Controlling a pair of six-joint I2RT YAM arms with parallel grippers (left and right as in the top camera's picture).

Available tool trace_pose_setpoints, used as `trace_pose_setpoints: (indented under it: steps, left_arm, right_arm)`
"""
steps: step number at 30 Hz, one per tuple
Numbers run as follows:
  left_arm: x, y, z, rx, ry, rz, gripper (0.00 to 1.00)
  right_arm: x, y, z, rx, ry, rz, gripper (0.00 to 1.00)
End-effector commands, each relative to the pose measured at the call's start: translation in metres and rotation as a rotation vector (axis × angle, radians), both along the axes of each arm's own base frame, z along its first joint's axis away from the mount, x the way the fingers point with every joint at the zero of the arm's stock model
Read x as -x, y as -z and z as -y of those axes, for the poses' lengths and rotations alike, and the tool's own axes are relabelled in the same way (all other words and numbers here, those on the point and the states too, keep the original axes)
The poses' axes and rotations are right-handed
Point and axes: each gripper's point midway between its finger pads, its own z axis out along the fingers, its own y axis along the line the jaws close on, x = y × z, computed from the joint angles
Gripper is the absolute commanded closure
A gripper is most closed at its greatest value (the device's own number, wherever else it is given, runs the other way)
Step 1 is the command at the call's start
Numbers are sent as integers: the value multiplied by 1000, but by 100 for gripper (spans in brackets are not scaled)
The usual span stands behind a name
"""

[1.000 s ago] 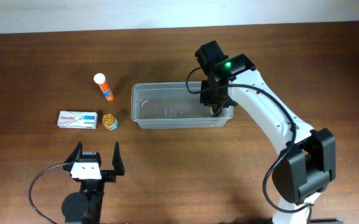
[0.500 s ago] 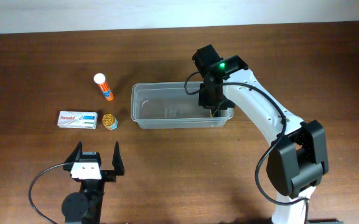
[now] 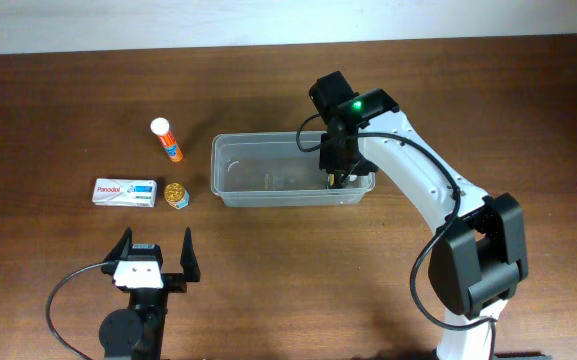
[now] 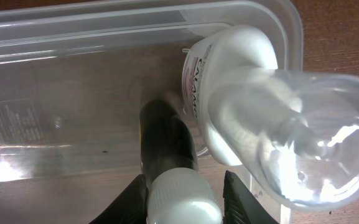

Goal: Pack container
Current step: 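Carry the dark bottle over and lower it into the container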

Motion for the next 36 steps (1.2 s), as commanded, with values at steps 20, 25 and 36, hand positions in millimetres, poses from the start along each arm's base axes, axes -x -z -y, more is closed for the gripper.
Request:
trace_pose_setpoints:
  steps: [20, 25, 36]
  left_arm:
    - [0, 2, -2, 2, -9, -1, 0]
    - [0, 2, -2, 2, -10, -1, 0]
    - [0, 2, -2, 2, -9, -1, 0]
  right_arm:
    - [-7, -7, -3, 44, -177, 26, 55]
    - [-11, -23, -4, 39, -179, 43, 54]
    - [-3, -52, -8, 9, -186, 18, 49]
